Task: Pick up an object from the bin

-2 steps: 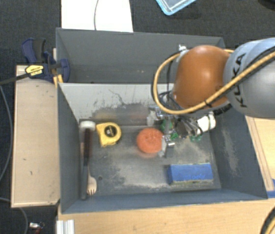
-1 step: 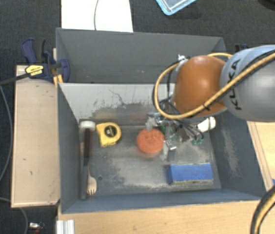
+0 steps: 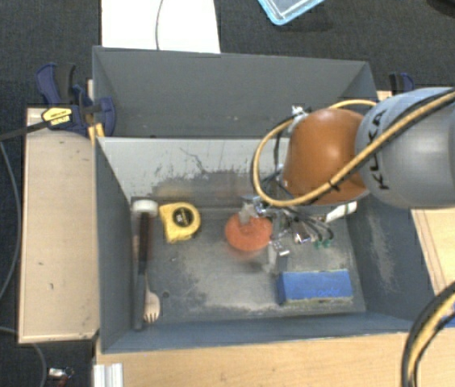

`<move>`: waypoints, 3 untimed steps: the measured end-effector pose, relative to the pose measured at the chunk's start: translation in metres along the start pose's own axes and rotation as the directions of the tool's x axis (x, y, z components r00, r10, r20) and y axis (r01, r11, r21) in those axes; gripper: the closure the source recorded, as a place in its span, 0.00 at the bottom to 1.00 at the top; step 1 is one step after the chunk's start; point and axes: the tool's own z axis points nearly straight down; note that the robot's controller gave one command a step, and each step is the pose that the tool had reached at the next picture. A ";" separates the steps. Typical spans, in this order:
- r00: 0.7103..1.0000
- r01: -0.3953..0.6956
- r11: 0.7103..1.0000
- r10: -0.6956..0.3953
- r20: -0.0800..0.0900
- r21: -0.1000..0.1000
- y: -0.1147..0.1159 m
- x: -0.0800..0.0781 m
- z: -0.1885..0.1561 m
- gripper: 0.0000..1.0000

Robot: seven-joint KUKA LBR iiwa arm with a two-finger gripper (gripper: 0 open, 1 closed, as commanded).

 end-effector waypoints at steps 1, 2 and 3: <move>0.989 -0.148 0.989 0.148 -0.001 -0.001 -0.030 -0.003 0.014 0.00; 0.970 -0.244 0.970 0.244 0.013 -0.002 -0.014 -0.026 0.016 1.00; 0.969 -0.245 0.969 0.245 0.013 -0.002 -0.014 -0.026 0.016 1.00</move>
Offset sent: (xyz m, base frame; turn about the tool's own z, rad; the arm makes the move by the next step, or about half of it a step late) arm 0.0262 -0.0053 -0.0187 0.2447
